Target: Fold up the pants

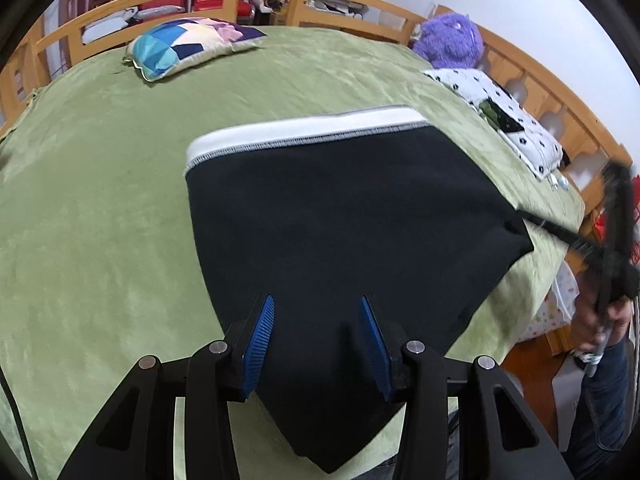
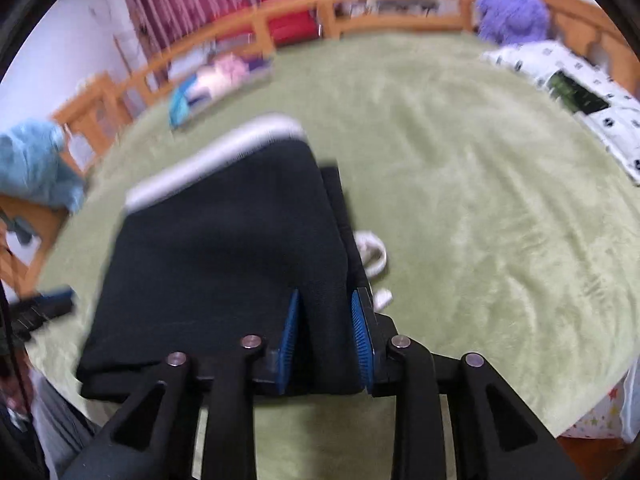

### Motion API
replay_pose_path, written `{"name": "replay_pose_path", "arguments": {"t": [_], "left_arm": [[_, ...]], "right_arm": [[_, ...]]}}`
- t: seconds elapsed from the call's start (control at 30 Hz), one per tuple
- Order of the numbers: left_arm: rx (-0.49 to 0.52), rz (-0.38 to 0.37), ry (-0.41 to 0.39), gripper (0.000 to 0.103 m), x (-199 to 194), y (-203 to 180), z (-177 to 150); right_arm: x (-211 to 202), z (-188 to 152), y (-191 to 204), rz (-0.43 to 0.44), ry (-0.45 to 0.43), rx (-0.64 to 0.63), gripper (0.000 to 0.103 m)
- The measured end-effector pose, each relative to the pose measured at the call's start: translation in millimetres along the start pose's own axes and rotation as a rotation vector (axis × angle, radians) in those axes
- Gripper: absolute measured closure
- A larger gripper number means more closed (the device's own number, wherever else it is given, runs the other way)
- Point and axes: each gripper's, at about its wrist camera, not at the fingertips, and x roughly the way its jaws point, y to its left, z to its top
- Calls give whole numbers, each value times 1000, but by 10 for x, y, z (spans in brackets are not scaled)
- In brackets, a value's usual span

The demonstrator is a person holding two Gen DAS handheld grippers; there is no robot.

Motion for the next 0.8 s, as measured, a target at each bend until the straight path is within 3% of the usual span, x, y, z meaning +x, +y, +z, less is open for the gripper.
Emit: {"name": "replay_pose_path", "arguments": {"t": [0.1,0.17,0.23,0.33,0.4,0.5,0.57,0.63,0.7,0.8], "left_arm": [[19,-5,21,61,17,-37,-150],[38,-7,64,58,85,-86,-332],[45,3,99,54,192,-91,-541],[38,5,109,52,255,-51,-701],[46,-2,112,51,186,-44,-675],[32,-27,86,51,34,33,-563],[23,-2,45,50,-51,118,-444],[4,12,26,48,-56,209,-313],[-32,31,22,48,-10,333,-133],[-72,32,16,48,58,484,40]], "right_arm": [[-175,-3,239,95,-94,-38,72],[-47,-64,409,134,-66,-97,72],[261,-225,433,93,27,-141,73],[490,-456,249,95,82,-70,75],[462,-504,196,121,87,-11,76],[274,-438,311,68,104,-89,76],[47,-352,375,67,50,-132,66],[-111,-140,398,75,-46,-118,37],[-56,84,374,47,-98,-105,34],[191,395,321,24,-99,-66,34]]}}
